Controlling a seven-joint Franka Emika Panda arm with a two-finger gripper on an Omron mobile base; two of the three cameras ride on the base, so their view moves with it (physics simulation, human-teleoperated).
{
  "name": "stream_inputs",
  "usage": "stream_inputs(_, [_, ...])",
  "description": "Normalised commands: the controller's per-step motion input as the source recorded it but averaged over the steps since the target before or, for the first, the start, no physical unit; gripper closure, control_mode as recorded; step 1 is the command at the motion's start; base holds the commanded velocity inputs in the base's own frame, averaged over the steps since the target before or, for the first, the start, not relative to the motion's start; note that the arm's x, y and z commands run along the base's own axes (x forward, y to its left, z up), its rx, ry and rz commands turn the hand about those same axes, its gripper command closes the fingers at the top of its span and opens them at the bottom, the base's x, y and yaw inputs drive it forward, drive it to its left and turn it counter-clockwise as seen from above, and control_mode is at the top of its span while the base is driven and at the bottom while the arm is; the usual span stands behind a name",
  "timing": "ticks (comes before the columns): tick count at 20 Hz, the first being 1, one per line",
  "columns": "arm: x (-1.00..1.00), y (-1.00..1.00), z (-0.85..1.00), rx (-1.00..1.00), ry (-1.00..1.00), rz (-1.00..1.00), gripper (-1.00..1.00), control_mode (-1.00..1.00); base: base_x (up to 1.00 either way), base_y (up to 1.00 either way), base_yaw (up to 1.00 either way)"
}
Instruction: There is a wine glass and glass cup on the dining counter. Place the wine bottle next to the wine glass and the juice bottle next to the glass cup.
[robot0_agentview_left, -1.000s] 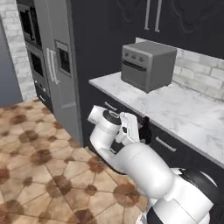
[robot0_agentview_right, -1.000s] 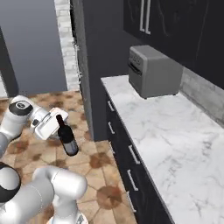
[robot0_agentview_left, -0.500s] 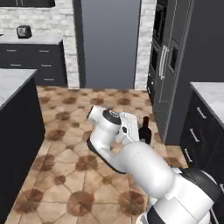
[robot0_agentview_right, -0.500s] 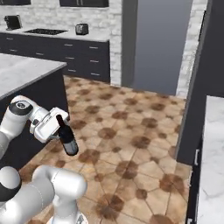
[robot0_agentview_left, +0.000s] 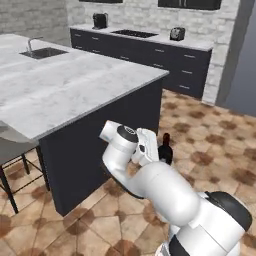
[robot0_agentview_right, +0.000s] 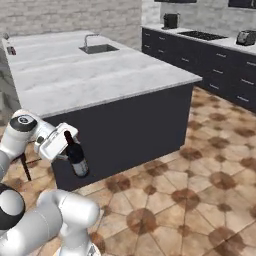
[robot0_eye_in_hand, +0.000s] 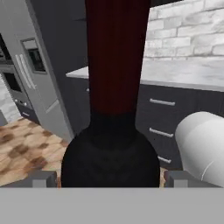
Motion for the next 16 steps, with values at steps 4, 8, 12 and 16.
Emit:
stream_inputs(4, [0.0, 0.0, 0.0, 0.0, 0.0, 0.0, 1.0, 1.0, 0.19, -0.03, 0.79])
stream_inputs(8, [0.0, 0.0, 0.0, 0.0, 0.0, 0.0, 1.0, 1.0, 0.32, 0.02, 0.42])
stream_inputs(12, [0.0, 0.0, 0.0, 0.0, 0.0, 0.0, 1.0, 1.0, 0.43, 0.54, 0.06])
stream_inputs(16, [0.0, 0.0, 0.0, 0.0, 0.0, 0.0, 1.0, 1.0, 0.45, 0.7, 0.0])
